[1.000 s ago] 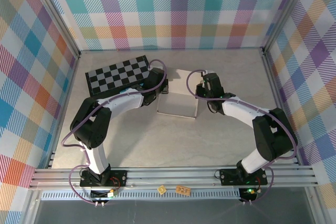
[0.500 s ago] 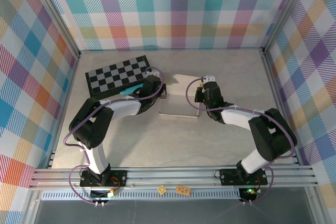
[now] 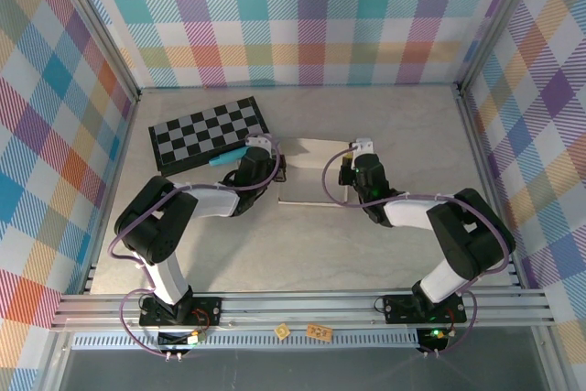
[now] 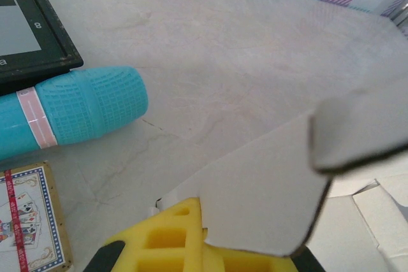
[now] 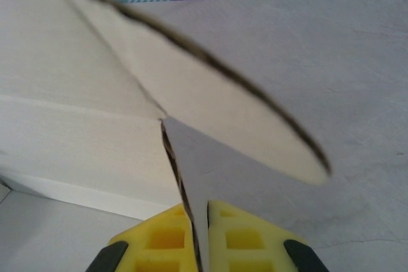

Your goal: Fold the paper box

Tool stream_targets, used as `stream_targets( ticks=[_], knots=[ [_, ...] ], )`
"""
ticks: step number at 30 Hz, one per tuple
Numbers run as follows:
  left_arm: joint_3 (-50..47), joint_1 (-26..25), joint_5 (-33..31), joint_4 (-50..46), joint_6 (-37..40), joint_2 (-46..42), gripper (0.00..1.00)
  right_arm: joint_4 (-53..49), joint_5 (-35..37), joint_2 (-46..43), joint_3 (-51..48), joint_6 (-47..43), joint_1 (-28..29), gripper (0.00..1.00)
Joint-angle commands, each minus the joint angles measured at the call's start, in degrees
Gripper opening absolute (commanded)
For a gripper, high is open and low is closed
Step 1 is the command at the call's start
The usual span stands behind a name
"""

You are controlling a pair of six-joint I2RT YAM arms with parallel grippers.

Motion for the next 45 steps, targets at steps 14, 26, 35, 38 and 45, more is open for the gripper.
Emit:
stream_targets(
  ticks=[14, 26, 35, 38, 45],
  knots=[
    [-10.6, -2.7, 0.6, 16.7, -0.7, 2.9, 0.00, 10.6, -1.8, 5.3, -4.5, -2.7, 2.5, 0.00],
    [-14.2, -3.7, -1.6, 26.1, -1.3, 8.2, 0.00, 15.4, 1.6, 11.2, -4.6, -4.9, 5.1, 0.00],
    [-12.6, -5.8, -5.1, 19.9, 1.5, 8.4, 0.00, 2.2, 7.0, 3.4, -4.5, 1.7, 5.6, 0.15],
    [-11.6, -6.7, -7.2, 17.7, 3.1, 8.4, 0.00, -4.8, 5.1, -1.6, -4.5, 5.3, 5.6, 0.23],
    [-10.3, -7.5, -8.4, 16.1, 5.1, 9.8, 0.00, -14.6, 1.8, -8.5, -4.9, 15.2, 5.7, 0.50]
  ],
)
